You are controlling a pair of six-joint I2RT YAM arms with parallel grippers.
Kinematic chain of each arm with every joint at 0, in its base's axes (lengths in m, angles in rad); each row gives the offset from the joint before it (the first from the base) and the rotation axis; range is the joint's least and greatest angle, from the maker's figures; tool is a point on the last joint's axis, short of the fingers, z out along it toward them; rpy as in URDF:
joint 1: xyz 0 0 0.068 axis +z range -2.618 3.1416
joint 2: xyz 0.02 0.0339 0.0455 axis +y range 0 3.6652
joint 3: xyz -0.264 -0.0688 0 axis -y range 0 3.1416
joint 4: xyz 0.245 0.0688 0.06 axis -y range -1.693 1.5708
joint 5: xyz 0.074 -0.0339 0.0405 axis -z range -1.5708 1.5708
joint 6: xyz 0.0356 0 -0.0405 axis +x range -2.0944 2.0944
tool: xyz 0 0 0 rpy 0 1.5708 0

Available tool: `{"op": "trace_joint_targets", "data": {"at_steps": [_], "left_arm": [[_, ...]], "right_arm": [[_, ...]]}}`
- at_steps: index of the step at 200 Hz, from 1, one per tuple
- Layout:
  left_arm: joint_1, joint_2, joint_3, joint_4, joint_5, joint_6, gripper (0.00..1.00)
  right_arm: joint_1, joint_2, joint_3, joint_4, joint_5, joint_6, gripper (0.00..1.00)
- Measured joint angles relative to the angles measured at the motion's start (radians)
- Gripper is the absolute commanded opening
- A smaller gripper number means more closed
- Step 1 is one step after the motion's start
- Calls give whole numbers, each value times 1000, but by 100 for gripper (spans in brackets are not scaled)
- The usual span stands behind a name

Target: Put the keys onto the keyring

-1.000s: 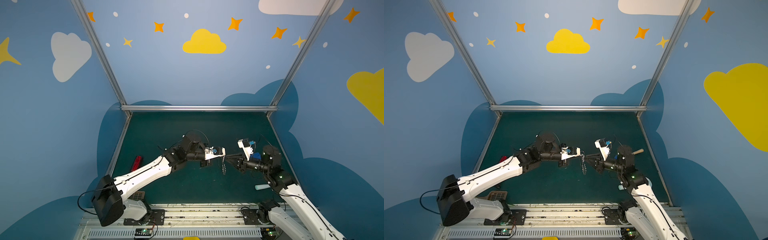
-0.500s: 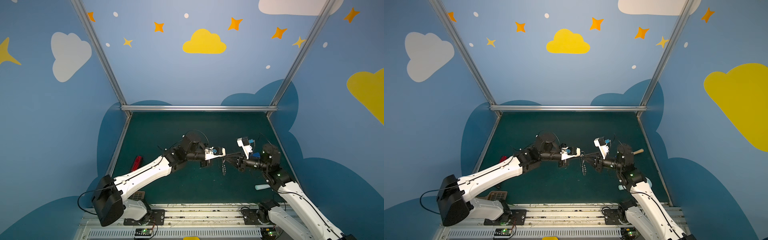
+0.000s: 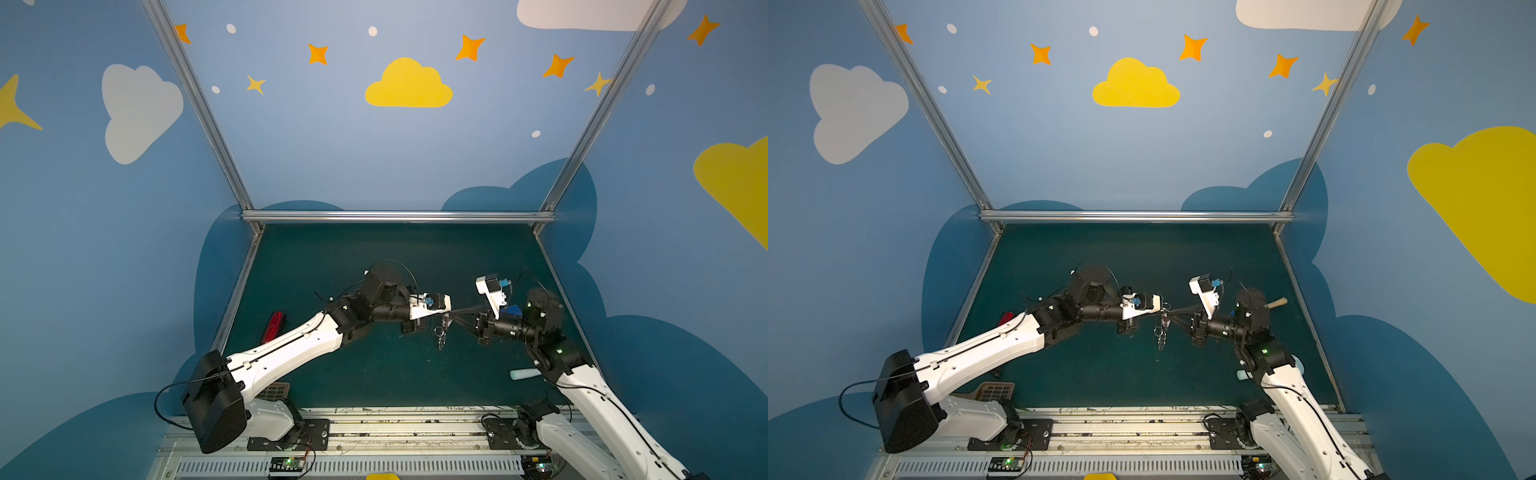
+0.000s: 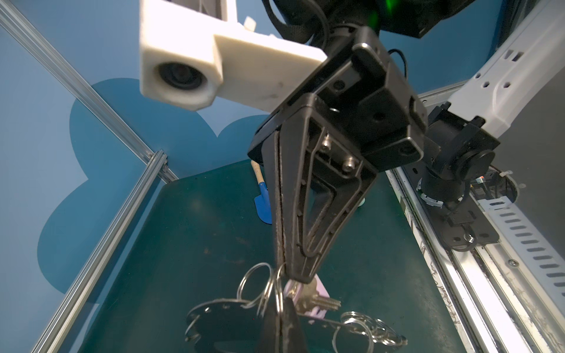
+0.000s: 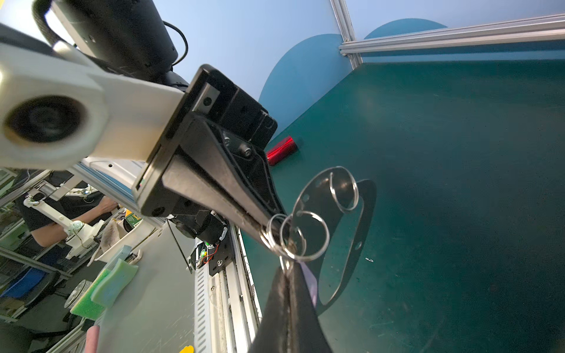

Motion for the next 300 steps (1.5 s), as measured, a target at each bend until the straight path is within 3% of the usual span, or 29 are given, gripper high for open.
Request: {"op": "trace_joint_targets", "data": {"at_steps": [59, 89, 111, 141, 184, 218, 300], "left_arm": [[1, -4, -16, 15, 3, -1, 4], [2, -4, -25, 18, 5, -4, 4], [0, -7, -25, 33, 9, -5, 4], [0, -9, -25, 44, 11, -13, 4], [9, -9, -26, 60, 25, -50, 4], [23, -8, -26, 70, 56, -84, 4], [24, 5, -21, 64, 114, -106, 4]], "right_arm": [[-5, 65, 6, -11, -47, -7, 1], [-8, 87, 16, -40, -53, -26, 12], [-8, 89, 28, -88, -33, -51, 31], [-9, 29, 49, -148, 47, -111, 29], [-10, -124, 38, -127, 89, -190, 17], [-7, -172, 31, -95, 40, -248, 19], [14, -82, 57, -106, -13, -373, 25]]}}
